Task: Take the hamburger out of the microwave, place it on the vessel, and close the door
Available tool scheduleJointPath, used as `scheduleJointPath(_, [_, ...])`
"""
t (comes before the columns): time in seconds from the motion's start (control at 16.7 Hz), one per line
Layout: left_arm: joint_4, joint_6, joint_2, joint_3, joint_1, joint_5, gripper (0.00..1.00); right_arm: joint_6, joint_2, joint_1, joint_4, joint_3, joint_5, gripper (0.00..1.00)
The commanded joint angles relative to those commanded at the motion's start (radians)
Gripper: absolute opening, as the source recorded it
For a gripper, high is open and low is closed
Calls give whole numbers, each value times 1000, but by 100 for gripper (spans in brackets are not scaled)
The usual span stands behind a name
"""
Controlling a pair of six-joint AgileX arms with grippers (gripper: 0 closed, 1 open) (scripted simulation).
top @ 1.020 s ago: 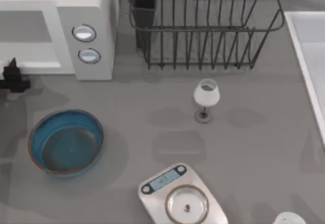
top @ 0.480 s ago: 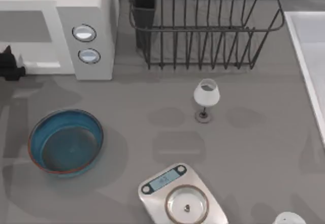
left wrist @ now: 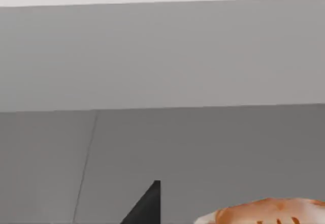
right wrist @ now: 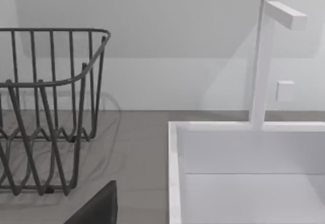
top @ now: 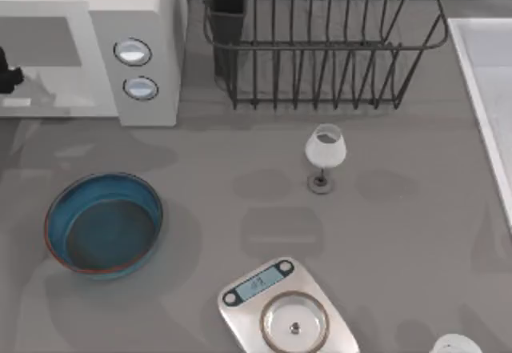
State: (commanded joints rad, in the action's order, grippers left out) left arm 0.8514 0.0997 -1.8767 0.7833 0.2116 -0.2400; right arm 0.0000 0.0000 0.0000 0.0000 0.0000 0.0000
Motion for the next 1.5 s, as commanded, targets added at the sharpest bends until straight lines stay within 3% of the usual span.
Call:
scheduleJointPath(0.3, [3,1,-2,-5,-3,3,0,0,0,0,0,0,0,100])
scheduleJointPath(0.42, [13,-10,8,-37,-37,37,0,0,0,0,0,0,0,100])
scheduleJointPath(0.66, [53,-66,76,-199,-228,210,0,0,0,0,0,0,0,100])
scheduleJointPath(0.96, [107,-163,229,-505,-602,523,0,0,0,0,0,0,0,100])
scheduleJointPath(1.14, [128,-213,320,-664,-772,682,0,0,0,0,0,0,0,100])
scheduleJointPath(1.32, [135,-240,375,-738,-846,755,0,0,0,0,0,0,0,100])
scheduleJointPath(1.5, [135,-241,378,-741,-850,759,0,0,0,0,0,0,0,100])
